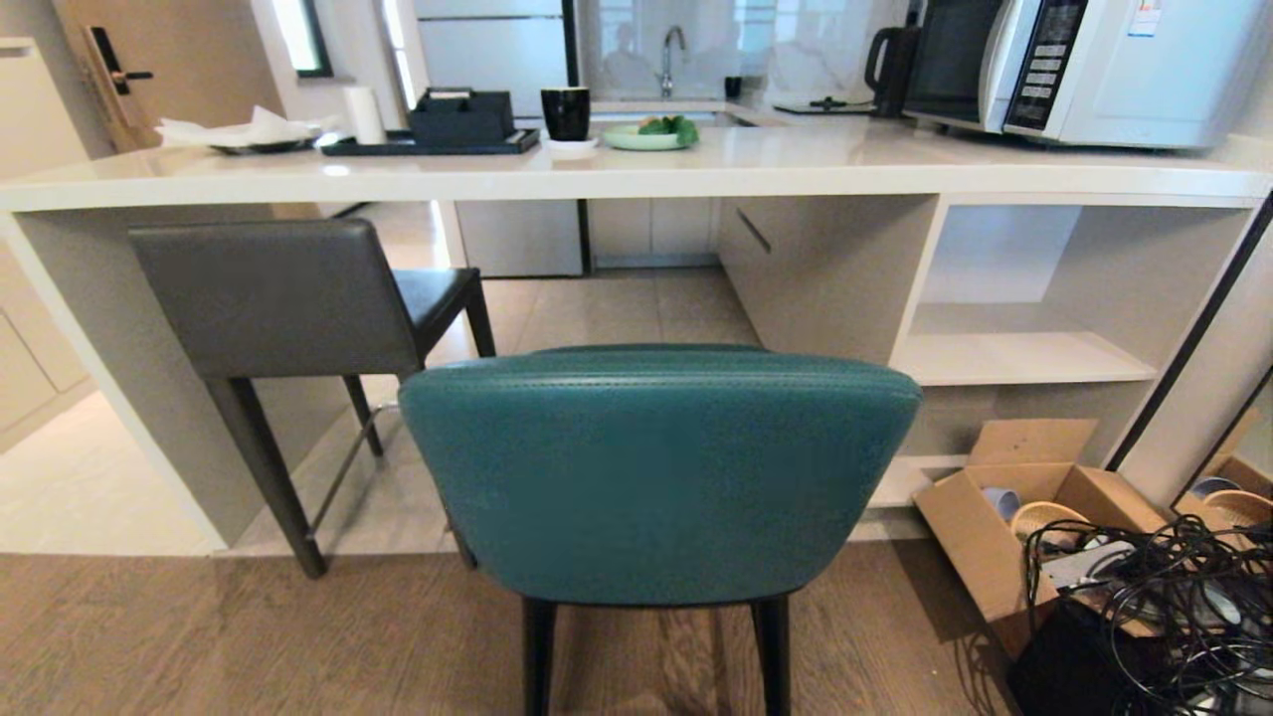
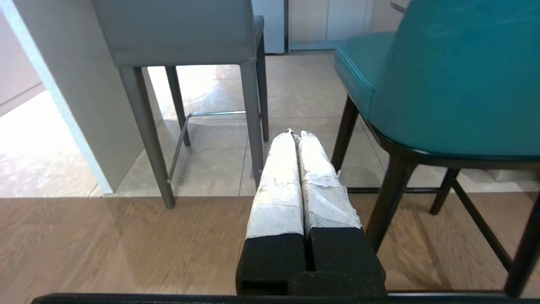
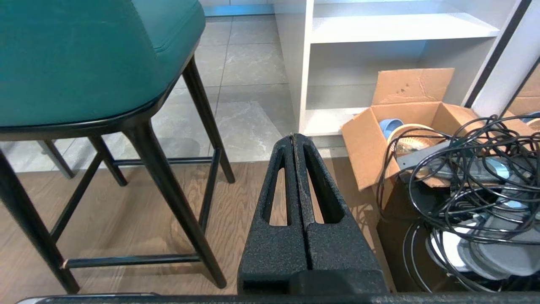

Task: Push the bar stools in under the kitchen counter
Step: Pull the gray chair out from under the dining table

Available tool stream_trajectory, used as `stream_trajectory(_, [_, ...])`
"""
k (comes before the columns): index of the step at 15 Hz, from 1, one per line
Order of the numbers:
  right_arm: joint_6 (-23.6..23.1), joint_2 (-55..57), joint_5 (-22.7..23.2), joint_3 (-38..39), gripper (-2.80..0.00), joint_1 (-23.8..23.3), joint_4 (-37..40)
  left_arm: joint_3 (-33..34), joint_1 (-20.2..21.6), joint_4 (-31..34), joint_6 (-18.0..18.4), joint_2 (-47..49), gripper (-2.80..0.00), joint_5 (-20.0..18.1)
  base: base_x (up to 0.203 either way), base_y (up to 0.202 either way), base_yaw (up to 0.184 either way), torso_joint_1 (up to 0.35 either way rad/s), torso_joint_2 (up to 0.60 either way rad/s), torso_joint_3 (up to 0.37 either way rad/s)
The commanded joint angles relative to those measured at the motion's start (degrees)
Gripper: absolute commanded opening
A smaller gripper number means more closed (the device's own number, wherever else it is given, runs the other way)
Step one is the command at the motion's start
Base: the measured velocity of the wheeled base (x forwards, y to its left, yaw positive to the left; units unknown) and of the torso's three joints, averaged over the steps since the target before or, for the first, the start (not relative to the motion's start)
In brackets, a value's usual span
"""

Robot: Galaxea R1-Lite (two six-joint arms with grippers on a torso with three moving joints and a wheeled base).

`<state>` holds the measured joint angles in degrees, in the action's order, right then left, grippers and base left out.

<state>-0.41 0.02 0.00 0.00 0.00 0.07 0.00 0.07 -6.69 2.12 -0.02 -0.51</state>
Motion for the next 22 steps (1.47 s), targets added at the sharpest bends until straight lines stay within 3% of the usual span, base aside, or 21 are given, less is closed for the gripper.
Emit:
stream_trajectory(1, [-0.02,-0.02,0.00,0.09,-2.80,0.00,0.02,2.29,0.01,-0.04,-0.01,0.11,-2.80,-0.02,0.000,0.000,0.000,0.000,0.00,0.000])
stream_trajectory(8, [-0.11,-0.02,0.00,0.09,-2.80,0.00,0.02,2.29,-0.01,-0.07,-0.80,0.02,-2.80,-0.08,-0.001,0.021,-0.002,0.001,0.00,0.001])
stream_trajectory(22, [-0.11,-0.02,0.00,0.09,-2.80,0.00,0.02,2.29,-0.07,-0.07,-0.80,0.11,-2.80,-0.10,0.000,0.195,-0.002,0.003,0.00,0.002])
